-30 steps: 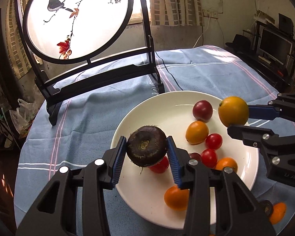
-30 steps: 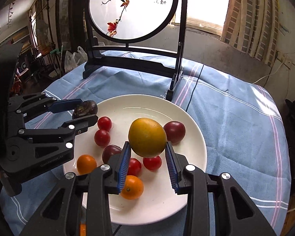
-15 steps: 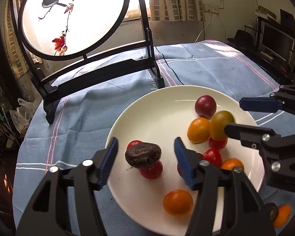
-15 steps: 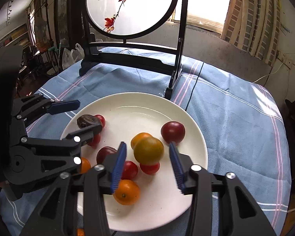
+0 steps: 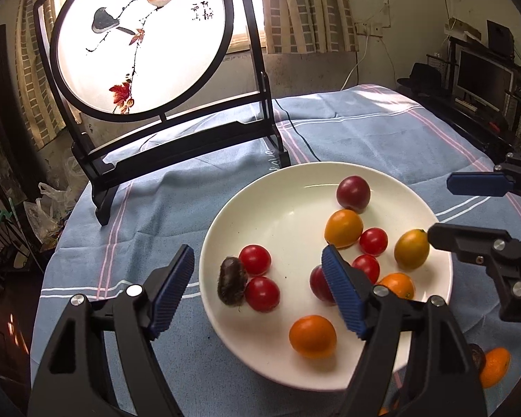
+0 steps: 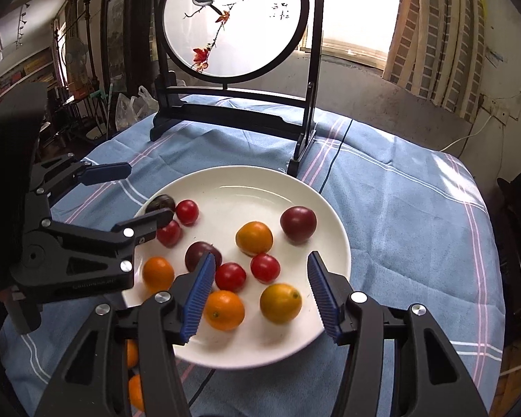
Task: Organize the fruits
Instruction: 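Grasp another passion fruit with the left tool while the right tool grasps an orange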
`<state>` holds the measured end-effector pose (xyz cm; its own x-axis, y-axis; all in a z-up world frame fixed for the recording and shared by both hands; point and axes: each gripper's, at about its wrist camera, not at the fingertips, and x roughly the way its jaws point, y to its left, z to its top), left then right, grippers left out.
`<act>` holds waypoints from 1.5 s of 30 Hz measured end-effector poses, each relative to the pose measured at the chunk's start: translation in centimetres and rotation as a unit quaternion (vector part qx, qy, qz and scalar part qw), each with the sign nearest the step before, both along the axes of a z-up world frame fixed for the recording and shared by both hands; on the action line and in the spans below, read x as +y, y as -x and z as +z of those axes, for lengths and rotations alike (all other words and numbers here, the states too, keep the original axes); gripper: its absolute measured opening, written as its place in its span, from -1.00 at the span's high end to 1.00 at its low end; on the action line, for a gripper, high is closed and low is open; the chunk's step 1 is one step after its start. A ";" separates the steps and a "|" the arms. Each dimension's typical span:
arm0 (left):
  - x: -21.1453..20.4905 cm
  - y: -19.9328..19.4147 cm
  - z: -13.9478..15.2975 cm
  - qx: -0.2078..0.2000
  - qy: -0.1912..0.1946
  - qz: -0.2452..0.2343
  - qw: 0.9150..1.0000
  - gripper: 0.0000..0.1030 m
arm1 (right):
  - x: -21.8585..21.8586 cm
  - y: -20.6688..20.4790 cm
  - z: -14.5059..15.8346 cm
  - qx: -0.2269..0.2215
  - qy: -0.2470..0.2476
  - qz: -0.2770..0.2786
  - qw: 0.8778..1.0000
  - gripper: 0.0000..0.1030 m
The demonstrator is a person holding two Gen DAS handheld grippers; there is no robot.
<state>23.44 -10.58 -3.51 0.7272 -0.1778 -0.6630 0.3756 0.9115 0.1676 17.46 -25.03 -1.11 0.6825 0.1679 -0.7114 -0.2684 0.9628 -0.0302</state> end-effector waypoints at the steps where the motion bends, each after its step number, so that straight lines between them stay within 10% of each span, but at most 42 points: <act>1: 0.3 0.6 0.2 -0.001 0.001 -0.001 1.000 -0.43 | 0.0 1.1 0.1 0.002 0.000 0.006 1.000 -0.11; 14: 2.6 12.2 -0.6 0.020 0.001 -0.053 0.998 -0.44 | -1.8 14.8 -1.3 0.007 0.028 0.026 0.999 -0.29; 22: 0.5 17.2 -4.7 0.078 -0.013 -0.110 0.991 -0.44 | -2.1 16.5 -6.3 0.066 0.031 0.027 0.997 -0.30; 27: -0.1 16.7 -6.0 0.098 -0.013 -0.105 0.990 -0.44 | -2.0 16.1 -7.8 0.088 0.027 0.030 0.995 -0.27; 30: -0.2 16.2 -6.2 0.101 -0.007 -0.100 0.990 -0.44 | -1.9 15.9 -8.2 0.093 0.043 0.029 0.994 0.14; 40: -0.5 15.0 -7.2 0.116 0.003 -0.091 0.989 -0.44 | -2.2 16.0 -8.1 0.092 0.035 0.026 0.995 0.17; 45: -0.6 14.7 -7.4 0.120 0.005 -0.090 0.989 0.04 | -2.6 16.1 -7.7 0.089 0.031 0.023 0.995 0.17</act>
